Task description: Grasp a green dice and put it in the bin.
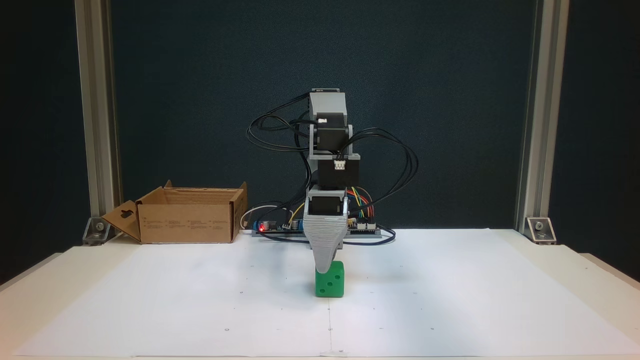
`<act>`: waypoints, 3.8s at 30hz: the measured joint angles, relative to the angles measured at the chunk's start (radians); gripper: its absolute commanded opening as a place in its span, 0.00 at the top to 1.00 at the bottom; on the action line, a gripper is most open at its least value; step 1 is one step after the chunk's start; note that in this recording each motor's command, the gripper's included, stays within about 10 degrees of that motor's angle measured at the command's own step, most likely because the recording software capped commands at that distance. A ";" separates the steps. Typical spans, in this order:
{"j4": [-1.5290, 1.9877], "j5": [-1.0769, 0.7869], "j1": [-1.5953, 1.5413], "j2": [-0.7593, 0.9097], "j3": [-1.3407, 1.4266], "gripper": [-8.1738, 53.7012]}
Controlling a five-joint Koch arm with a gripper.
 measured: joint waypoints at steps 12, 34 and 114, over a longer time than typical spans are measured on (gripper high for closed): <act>-0.026 0.000 0.003 -0.055 0.002 0.20; -0.028 0.000 -0.023 -0.126 0.011 0.28; 0.043 -0.250 1.361 0.258 -0.353 0.68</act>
